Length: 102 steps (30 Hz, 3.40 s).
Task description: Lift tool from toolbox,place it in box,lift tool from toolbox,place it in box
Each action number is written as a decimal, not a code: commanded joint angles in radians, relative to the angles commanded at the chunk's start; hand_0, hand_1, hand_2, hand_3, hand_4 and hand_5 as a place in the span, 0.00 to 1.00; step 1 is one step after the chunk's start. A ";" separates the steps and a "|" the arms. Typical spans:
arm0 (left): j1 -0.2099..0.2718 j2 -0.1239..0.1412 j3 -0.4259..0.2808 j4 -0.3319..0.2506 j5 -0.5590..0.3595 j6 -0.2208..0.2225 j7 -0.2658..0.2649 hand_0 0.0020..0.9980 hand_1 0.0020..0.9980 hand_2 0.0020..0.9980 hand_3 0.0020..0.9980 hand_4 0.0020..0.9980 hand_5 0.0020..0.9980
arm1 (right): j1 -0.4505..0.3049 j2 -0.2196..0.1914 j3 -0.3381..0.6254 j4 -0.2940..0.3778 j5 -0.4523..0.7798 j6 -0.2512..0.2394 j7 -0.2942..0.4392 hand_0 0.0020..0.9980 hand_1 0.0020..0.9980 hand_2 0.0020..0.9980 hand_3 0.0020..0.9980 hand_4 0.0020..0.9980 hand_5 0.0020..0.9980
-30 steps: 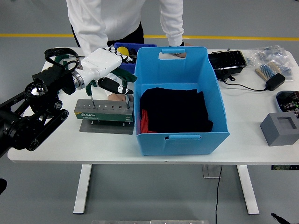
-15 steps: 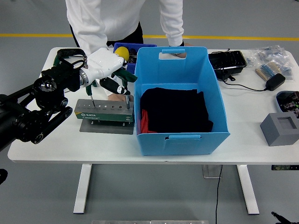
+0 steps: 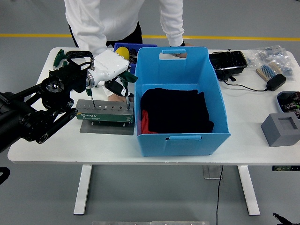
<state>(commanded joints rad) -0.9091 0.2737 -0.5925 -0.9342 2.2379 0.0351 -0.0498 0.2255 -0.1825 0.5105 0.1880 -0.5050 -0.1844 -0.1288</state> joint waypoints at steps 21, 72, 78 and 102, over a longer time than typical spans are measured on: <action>0.001 -0.013 0.024 0.055 -0.067 0.047 -0.005 0.21 0.01 0.04 0.07 1.00 0.75 | -0.011 0.003 0.014 0.001 -0.021 0.000 -0.006 0.62 0.61 0.67 0.57 0.83 0.69; -0.122 0.085 -0.028 -0.107 -0.288 0.006 0.040 0.14 0.00 0.00 0.02 0.66 0.50 | -0.011 0.000 0.005 -0.003 0.006 -0.002 0.002 0.62 0.60 0.67 0.57 0.83 0.69; -0.151 0.112 -0.047 -0.171 -0.284 -0.020 0.063 0.14 0.00 0.00 0.02 0.64 0.49 | -0.014 0.001 0.007 -0.004 0.002 -0.002 0.002 0.62 0.60 0.67 0.57 0.83 0.69; -0.217 -0.086 0.159 -0.184 -0.478 -0.010 -0.015 0.16 0.00 0.01 0.04 0.64 0.49 | -0.012 -0.001 0.018 0.000 -0.021 -0.002 -0.006 0.62 0.61 0.67 0.57 0.83 0.69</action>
<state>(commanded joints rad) -1.1265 0.1876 -0.4332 -1.1182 1.7596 0.0256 -0.0651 0.2137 -0.1835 0.5288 0.1884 -0.5264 -0.1863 -0.1345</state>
